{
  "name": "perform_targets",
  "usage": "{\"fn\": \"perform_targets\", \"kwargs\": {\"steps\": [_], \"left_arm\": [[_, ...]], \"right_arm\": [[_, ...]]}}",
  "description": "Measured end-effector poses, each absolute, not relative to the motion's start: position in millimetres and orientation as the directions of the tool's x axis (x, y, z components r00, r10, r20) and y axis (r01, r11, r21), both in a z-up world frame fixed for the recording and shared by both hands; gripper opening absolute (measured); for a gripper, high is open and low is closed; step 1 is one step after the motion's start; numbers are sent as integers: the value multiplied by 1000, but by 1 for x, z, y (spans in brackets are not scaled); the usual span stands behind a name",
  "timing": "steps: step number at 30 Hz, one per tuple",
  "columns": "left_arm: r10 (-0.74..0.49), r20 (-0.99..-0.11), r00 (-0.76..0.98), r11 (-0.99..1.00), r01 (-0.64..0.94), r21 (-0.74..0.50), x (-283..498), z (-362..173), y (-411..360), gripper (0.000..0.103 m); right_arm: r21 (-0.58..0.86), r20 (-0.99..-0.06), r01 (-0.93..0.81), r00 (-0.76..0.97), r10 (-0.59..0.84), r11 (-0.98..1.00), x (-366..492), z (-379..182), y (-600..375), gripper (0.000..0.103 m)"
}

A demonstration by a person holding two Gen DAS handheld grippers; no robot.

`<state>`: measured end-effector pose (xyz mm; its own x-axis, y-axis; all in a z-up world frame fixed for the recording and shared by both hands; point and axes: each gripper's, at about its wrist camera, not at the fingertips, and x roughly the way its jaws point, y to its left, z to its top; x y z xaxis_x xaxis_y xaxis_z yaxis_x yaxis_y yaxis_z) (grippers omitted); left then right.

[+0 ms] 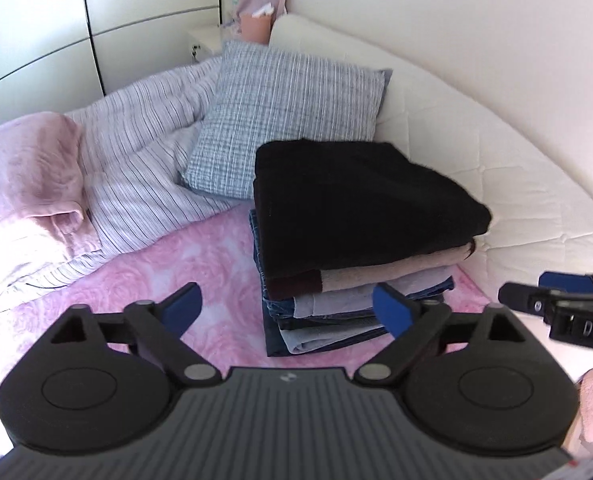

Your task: Fold large clothes

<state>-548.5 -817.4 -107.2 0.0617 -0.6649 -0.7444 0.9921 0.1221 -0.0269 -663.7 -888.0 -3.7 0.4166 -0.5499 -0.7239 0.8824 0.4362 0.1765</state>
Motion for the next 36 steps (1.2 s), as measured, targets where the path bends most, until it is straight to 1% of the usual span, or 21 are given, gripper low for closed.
{"fn": "perform_targets", "kwargs": {"steps": [3,6,8,20,24,36], "left_arm": [[-675,-737,46,125,991,-53,-555,-95,-796,97],[-692,-719,66,124,992,-27,-563,-85,-775,101],[-702,-709,68,119,993,-23,-567,-81,-762,101],[-686,-725,53,106,994,-27,-573,-75,-713,101],[-682,-731,25,81,996,-42,-574,-76,-705,101],[-678,-735,18,61,998,-32,-575,-81,-697,101]], "right_arm": [[180,-720,880,423,-550,441,-668,3,-869,60],[201,-720,882,428,-546,426,-676,8,-852,60],[214,-723,882,432,-538,420,-680,10,-843,60],[206,-734,891,414,-539,404,-687,14,-806,60],[204,-733,892,413,-541,403,-688,14,-799,60],[194,-728,893,409,-550,407,-684,18,-789,60]]}}
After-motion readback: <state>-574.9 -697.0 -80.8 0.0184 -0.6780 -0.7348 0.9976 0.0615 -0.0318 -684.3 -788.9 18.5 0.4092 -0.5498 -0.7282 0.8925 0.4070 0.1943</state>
